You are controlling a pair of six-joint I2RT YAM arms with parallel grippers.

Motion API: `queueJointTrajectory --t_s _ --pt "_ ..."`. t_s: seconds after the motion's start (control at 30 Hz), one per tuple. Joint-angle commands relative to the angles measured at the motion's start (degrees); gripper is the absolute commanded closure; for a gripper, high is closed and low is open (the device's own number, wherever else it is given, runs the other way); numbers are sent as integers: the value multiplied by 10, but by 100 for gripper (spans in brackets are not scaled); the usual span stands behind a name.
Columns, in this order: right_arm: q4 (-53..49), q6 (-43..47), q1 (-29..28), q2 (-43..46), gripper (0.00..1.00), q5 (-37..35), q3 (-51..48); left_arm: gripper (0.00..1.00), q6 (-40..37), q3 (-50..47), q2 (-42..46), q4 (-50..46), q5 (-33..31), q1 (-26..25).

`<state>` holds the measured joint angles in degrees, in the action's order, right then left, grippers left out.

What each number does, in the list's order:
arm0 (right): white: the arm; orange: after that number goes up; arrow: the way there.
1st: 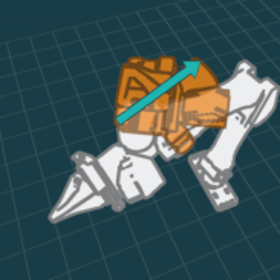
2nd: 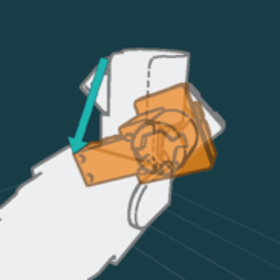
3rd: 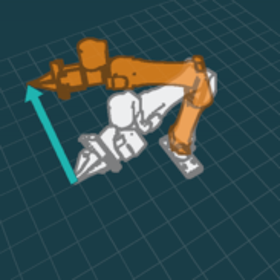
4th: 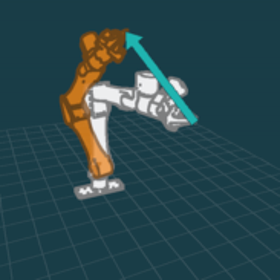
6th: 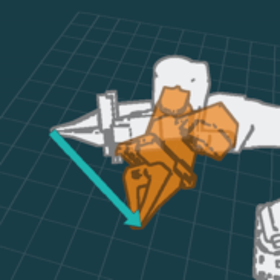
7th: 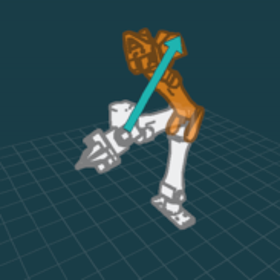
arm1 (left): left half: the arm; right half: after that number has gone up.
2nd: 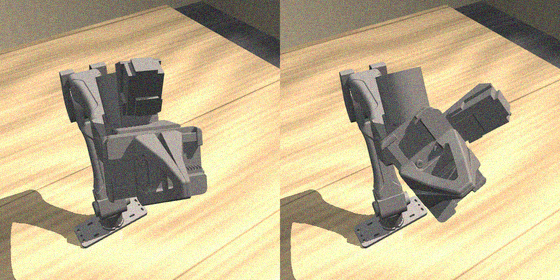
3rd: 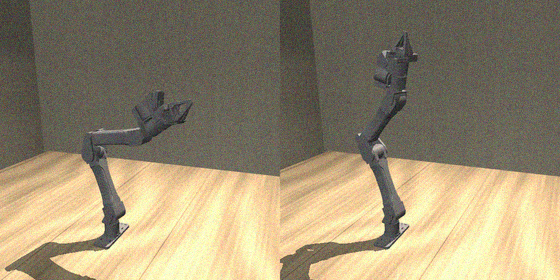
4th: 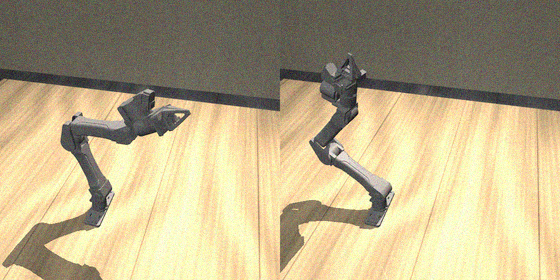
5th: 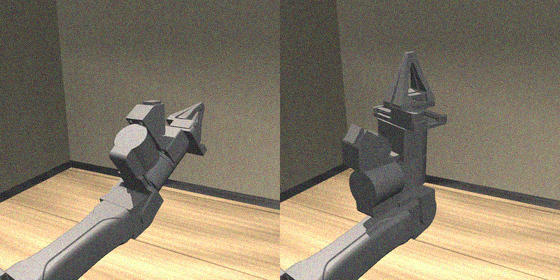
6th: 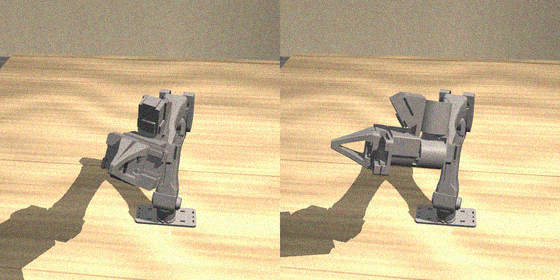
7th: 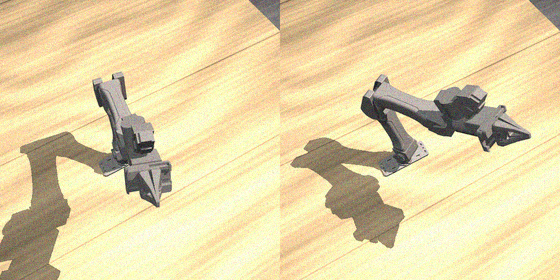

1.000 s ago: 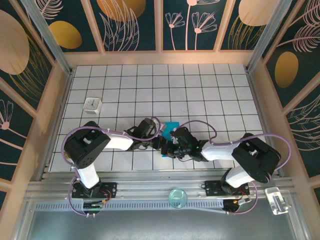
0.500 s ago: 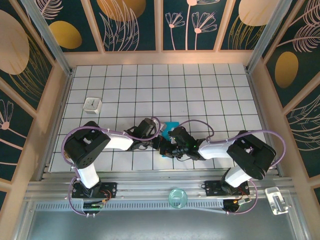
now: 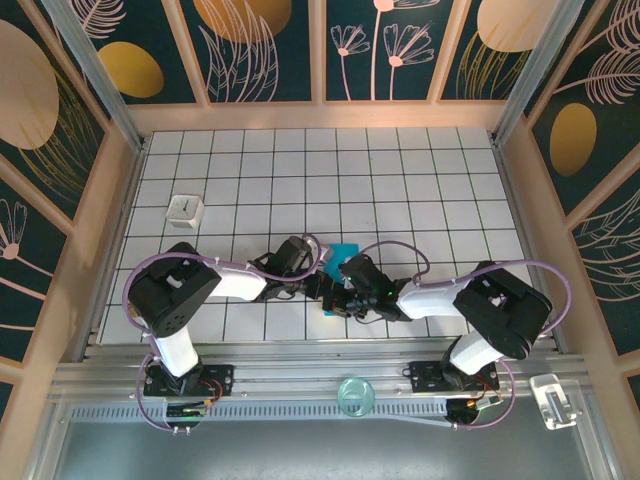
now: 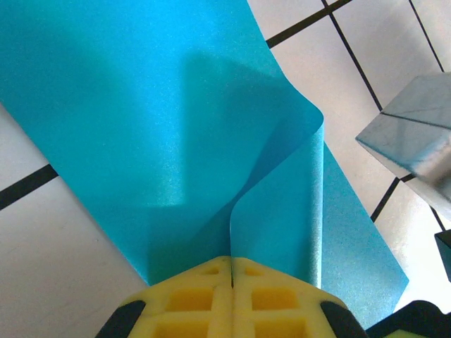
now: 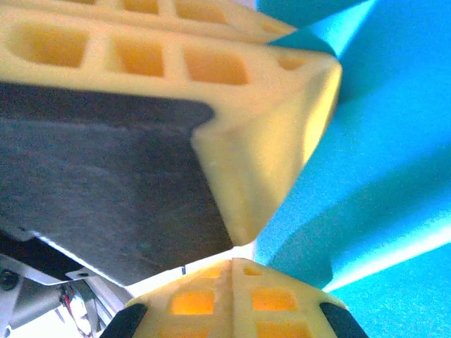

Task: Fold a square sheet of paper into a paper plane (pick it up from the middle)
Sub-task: Fold the triangle a second time at the center of the table.

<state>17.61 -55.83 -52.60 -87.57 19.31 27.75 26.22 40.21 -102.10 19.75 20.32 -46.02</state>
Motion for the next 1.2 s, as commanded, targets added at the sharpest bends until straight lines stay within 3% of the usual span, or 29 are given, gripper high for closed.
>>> queueJointTrajectory --t_s 0.0,1.17 --pt "-8 7 -1 -6 98 -14 -11 100 -9 -14 -52 -80 -69 6" --pt "-25 15 -42 18 100 22 -47 100 -14 -4 -64 -96 -90 6"
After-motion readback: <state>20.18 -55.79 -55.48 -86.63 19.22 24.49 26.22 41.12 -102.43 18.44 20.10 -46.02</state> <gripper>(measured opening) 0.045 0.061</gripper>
